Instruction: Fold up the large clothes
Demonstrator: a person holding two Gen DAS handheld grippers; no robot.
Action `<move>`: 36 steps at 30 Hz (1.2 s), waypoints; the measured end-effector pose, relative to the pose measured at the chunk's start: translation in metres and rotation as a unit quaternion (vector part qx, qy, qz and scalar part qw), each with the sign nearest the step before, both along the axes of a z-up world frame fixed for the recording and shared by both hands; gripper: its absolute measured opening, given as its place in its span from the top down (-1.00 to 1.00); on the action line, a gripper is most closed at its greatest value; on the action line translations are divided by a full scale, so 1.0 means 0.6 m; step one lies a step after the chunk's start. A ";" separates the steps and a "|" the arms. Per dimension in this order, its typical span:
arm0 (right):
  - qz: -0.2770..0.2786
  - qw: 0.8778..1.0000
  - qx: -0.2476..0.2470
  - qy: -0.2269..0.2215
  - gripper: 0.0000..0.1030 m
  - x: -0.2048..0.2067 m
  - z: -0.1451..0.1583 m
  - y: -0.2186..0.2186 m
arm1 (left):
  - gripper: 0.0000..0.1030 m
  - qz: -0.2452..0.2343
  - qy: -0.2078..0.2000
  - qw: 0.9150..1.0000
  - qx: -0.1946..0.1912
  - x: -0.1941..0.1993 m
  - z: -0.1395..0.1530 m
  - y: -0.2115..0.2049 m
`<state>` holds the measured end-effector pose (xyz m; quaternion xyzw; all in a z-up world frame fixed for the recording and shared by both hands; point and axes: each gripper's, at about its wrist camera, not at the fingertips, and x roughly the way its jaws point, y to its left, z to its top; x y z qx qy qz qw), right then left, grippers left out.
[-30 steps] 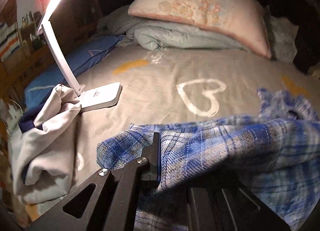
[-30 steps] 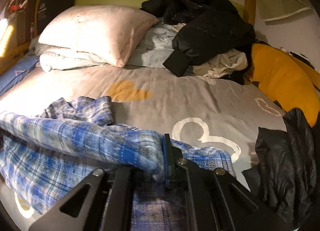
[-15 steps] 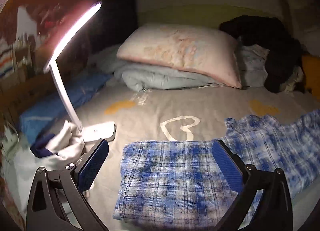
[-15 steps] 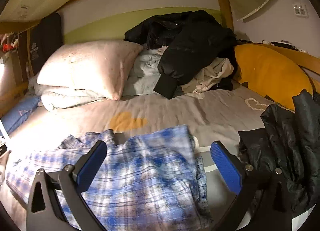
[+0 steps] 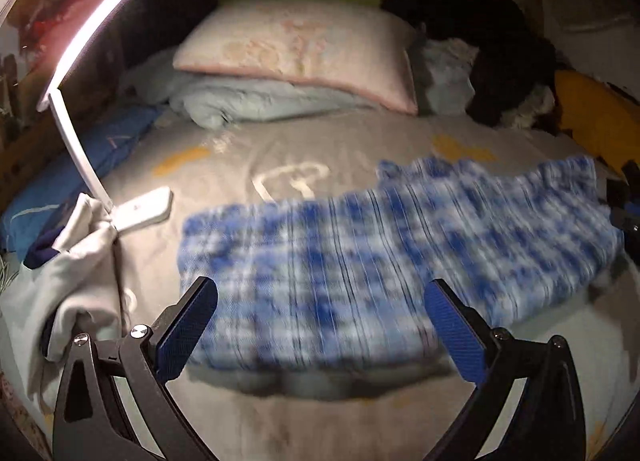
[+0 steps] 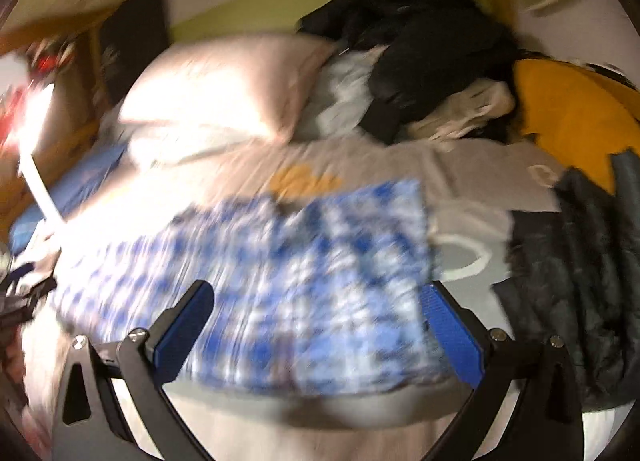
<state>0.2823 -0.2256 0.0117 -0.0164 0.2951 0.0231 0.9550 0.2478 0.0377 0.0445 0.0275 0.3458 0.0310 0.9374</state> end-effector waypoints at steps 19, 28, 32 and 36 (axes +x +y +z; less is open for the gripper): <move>-0.094 0.992 0.073 0.050 0.02 0.023 -0.051 -0.129 | -0.99 0.049 -0.022 0.998 0.011 -0.029 -0.027 0.059; -0.097 0.992 0.046 0.058 0.95 -0.041 -0.007 -0.075 | -0.99 0.045 -0.031 0.999 0.006 -0.033 -0.009 0.055; -0.106 0.988 0.005 0.113 0.95 -0.041 -0.035 -0.064 | -0.99 0.046 -0.031 0.998 -0.001 -0.033 -0.007 0.061; -0.102 0.984 -0.010 0.148 0.95 -0.023 -0.074 -0.075 | -0.99 0.049 -0.021 0.999 0.005 -0.027 -0.015 0.062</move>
